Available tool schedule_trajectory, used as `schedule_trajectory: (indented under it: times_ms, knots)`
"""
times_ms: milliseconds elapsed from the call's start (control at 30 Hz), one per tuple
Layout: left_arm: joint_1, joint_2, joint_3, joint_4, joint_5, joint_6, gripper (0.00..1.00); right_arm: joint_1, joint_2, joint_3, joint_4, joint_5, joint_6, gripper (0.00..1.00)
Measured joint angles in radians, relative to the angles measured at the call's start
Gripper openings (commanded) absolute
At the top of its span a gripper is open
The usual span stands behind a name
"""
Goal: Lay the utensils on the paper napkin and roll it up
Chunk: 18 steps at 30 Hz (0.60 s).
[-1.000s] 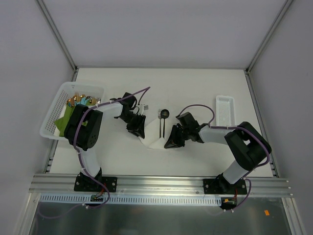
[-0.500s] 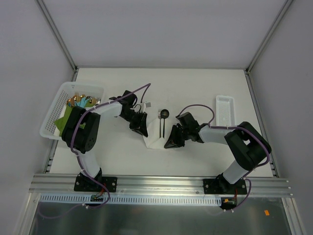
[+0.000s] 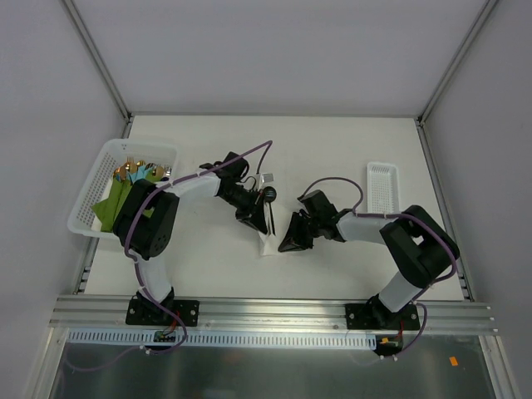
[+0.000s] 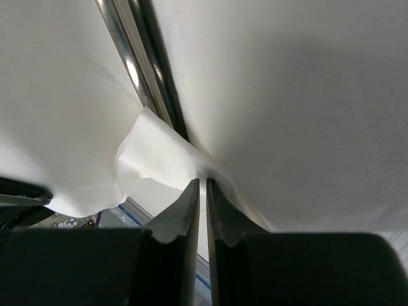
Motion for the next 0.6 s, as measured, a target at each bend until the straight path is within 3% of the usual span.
schedule_trajectory:
  times_ms: [600]
  knots:
    - [-0.052,0.122,0.035,0.144,0.022,-0.151,0.05,0.000,0.006,0.004,0.000,-0.004,0.000,0.11]
